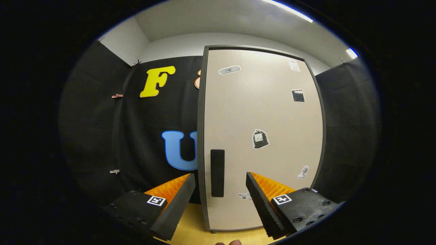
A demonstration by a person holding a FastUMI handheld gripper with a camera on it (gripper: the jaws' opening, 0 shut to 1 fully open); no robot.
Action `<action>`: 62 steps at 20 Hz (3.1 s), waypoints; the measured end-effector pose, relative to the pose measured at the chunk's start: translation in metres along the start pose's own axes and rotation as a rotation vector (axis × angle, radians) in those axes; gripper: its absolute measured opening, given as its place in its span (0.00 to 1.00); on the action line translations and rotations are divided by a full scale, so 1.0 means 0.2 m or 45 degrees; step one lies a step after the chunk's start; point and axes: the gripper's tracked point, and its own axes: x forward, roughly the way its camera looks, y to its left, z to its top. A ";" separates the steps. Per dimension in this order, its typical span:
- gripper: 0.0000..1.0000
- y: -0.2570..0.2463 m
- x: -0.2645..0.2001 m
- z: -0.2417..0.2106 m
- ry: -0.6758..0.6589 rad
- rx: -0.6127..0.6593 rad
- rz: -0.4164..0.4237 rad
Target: Open the shoe cabinet door, grab the shoes and put them into the shoe cabinet, then close the shoe cabinet door.
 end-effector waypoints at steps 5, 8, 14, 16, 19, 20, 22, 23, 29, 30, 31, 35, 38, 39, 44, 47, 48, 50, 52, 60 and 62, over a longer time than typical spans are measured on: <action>0.98 0.03 0.24 -0.12 0.039 -0.004 -0.029; 0.97 0.03 0.33 -0.20 0.075 0.004 -0.039; 0.56 -0.01 0.40 -0.34 0.156 0.008 -0.071; 0.45 -0.02 0.42 -0.34 0.129 -0.005 -0.092; 0.36 -0.01 0.41 -0.32 0.127 0.003 -0.086; 0.31 -0.01 0.42 -0.34 0.141 0.002 -0.088; 0.25 -0.01 0.40 -0.34 0.163 0.020 -0.079; 0.25 -0.01 0.41 -0.34 0.174 0.032 -0.065; 0.14 0.00 0.21 -0.28 0.169 0.052 0.004; 0.13 0.00 0.15 -0.25 0.154 0.058 0.011; 0.14 -0.03 0.08 -0.25 0.147 0.058 0.021; 0.13 -0.14 -0.15 -0.21 0.133 0.071 0.057; 0.13 -0.22 -0.30 -0.19 0.140 0.062 0.072; 0.13 -0.25 -0.33 -0.19 0.148 0.062 0.077; 0.13 -0.39 -0.46 -0.17 0.160 0.047 0.059; 0.13 -0.50 -0.55 -0.17 0.170 0.051 0.030; 0.13 -0.54 -0.57 -0.16 0.167 0.051 0.016; 0.12 -0.62 -0.63 -0.15 0.161 0.050 -0.007; 0.12 -0.72 -0.68 -0.14 0.155 0.041 -0.026; 0.11 -1.06 -0.80 -0.12 0.099 0.058 -0.107; 0.11 -1.14 -0.81 -0.09 0.075 0.048 -0.127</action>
